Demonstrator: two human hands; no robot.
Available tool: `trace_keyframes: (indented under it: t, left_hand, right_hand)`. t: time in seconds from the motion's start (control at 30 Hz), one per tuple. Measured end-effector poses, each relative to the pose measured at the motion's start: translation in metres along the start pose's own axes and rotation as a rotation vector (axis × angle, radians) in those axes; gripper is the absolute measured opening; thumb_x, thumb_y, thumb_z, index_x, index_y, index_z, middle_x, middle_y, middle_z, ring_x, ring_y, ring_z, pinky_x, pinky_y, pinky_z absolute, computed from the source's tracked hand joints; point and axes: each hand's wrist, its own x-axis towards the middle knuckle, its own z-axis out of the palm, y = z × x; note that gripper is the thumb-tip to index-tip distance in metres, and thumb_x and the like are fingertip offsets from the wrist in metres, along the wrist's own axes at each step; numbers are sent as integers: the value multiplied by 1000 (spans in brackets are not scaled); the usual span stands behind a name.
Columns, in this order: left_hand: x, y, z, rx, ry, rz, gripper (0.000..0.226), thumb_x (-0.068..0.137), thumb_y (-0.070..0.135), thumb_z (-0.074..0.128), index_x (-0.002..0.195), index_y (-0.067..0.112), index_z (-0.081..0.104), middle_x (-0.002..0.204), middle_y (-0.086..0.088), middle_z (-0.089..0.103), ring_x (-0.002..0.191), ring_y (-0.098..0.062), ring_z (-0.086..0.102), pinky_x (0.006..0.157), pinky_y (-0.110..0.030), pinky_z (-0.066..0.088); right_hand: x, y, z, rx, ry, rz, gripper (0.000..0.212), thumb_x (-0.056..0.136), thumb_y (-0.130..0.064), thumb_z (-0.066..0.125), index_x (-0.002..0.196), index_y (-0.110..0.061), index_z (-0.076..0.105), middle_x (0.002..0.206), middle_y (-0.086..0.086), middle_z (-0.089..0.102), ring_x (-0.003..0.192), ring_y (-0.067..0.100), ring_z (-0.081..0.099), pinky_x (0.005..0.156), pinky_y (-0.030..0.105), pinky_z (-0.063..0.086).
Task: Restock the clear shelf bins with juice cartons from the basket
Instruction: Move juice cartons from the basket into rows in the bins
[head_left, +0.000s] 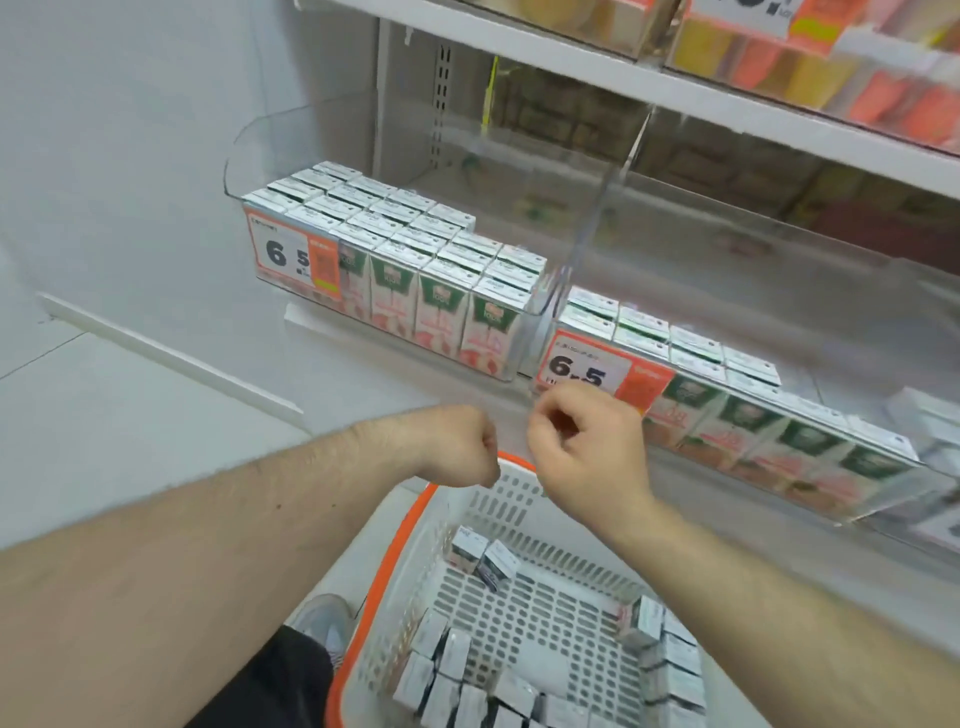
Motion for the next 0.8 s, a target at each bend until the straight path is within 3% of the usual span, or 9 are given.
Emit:
trace_keyframes:
  t: [0.07, 0.2, 0.3, 0.43, 0.53, 0.6, 0.63, 0.7, 0.8]
  left_hand:
    - [4, 4, 11, 42, -99, 11, 7, 87, 18, 61, 92, 16, 65, 87, -2, 60, 74, -20, 50, 63, -25, 39]
    - [16, 12, 21, 114, -207, 45, 22, 89, 22, 59, 104, 8, 68, 96, -8, 62, 78, -19, 47, 71, -33, 45]
    - [26, 13, 22, 142, -210, 30, 27, 91, 25, 59, 112, 11, 67, 113, -5, 66, 91, -20, 59, 87, -34, 50]
    - [41, 9, 22, 134, -243, 3, 30, 90, 27, 58, 114, 10, 66, 116, -8, 67, 95, -25, 62, 92, -40, 51]
    - [48, 9, 23, 109, -263, -15, 28, 91, 25, 57, 113, 11, 66, 119, -9, 66, 99, -27, 64, 94, -42, 51]
    - [51, 9, 24, 91, -267, -16, 26, 91, 24, 57, 114, 14, 66, 118, -5, 66, 107, -24, 63, 96, -41, 52]
    - [52, 9, 24, 84, -268, -16, 25, 92, 24, 57, 114, 15, 66, 117, -3, 66, 108, -22, 63, 96, -39, 52]
    - [51, 8, 23, 84, -272, -18, 25, 93, 25, 57, 115, 17, 65, 116, 1, 65, 106, -18, 62, 96, -37, 51]
    - [50, 7, 20, 86, -277, -16, 26, 93, 23, 56, 115, 11, 65, 109, -2, 65, 94, -21, 62, 89, -33, 51]
  right_hand:
    - [-30, 33, 20, -68, -195, 283, 19, 76, -23, 51, 63, -13, 60, 60, -4, 55, 61, 17, 50, 56, 31, 39]
    - [-70, 92, 71, -232, -731, 541, 23, 86, -15, 50, 64, -20, 43, 65, -5, 47, 67, 21, 49, 57, 33, 37]
    - [-93, 120, 107, -250, -963, 662, 13, 88, -28, 52, 92, -15, 53, 83, 1, 51, 72, 18, 52, 64, 37, 50]
    - [-129, 161, 159, -229, -1013, 751, 86, 72, -67, 49, 143, -21, 38, 109, 13, 64, 92, 31, 63, 65, 33, 49]
    - [-139, 167, 179, -196, -944, 799, 47, 88, -50, 58, 126, -22, 51, 80, -3, 53, 75, 19, 57, 51, 23, 42]
    - [-140, 167, 182, -243, -936, 771, 15, 97, -40, 54, 102, -26, 53, 69, -8, 35, 62, 12, 43, 54, 21, 44]
    - [-143, 171, 185, -287, -949, 741, 12, 99, -39, 52, 104, -28, 51, 69, -7, 37, 60, 12, 40, 58, 25, 47]
    - [-144, 172, 183, -247, -942, 744, 37, 98, -45, 54, 129, -25, 49, 83, -2, 54, 63, 17, 47, 59, 33, 47]
    - [-131, 161, 154, -155, -951, 714, 57, 92, -59, 55, 135, -21, 47, 94, 2, 64, 72, 19, 58, 63, 33, 48]
